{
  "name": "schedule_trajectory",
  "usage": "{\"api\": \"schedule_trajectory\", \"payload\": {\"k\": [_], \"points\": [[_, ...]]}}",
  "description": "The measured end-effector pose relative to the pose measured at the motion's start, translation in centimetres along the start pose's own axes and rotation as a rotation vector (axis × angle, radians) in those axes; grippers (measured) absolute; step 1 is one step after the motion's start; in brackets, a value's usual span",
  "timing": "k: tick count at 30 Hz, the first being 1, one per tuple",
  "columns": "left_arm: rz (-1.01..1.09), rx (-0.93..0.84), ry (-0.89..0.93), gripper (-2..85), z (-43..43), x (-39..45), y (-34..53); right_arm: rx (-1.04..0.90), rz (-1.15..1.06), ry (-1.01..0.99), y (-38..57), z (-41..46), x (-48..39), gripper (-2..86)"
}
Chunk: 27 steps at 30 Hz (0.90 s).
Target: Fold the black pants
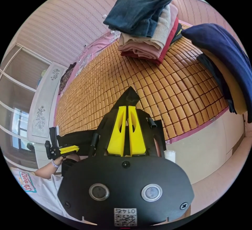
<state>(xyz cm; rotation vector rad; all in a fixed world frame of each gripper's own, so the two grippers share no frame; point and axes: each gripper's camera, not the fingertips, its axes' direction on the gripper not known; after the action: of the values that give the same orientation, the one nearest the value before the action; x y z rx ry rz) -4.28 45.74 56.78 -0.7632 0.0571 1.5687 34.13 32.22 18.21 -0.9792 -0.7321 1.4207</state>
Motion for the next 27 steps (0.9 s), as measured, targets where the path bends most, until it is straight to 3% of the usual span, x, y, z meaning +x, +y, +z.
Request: {"api": "schedule_trajectory", "payload": {"k": [3, 6, 9, 11, 17, 22, 27], "points": [[0.018, 0.053, 0.001, -0.7, -1.8, 0.5, -0.6, 0.031, 0.095, -0.038, 2.2, -4.0, 0.9, 1.4], [0.051, 0.092, 0.066, -0.3, -3.3, 0.9, -0.8, -0.004, 0.159, 0.088, 5.1, -3.3, 3.6, 2.3], [0.071, 0.005, 0.156, 2.3, -2.4, 1.3, -1.4, -0.175, 0.252, 0.138, 6.9, 0.0, 5.8, 3.9], [0.077, -0.02, 0.113, 3.8, -2.1, 1.9, -1.6, -0.143, 0.231, 0.17, 7.5, 0.2, 4.9, 5.0], [0.014, 0.028, 0.027, 4.6, -3.1, 1.6, -2.6, -0.135, 0.047, 0.273, 6.1, 2.0, 0.1, 6.1], [0.047, -0.135, -0.026, 4.5, -0.4, 1.8, -4.4, -0.27, -0.242, 0.229, 4.7, 6.1, -6.7, 2.8], [0.035, -0.139, -0.053, 1.4, -1.2, 1.7, -5.7, -0.324, -0.407, 0.301, 5.0, 8.9, -11.7, 3.5]]}}
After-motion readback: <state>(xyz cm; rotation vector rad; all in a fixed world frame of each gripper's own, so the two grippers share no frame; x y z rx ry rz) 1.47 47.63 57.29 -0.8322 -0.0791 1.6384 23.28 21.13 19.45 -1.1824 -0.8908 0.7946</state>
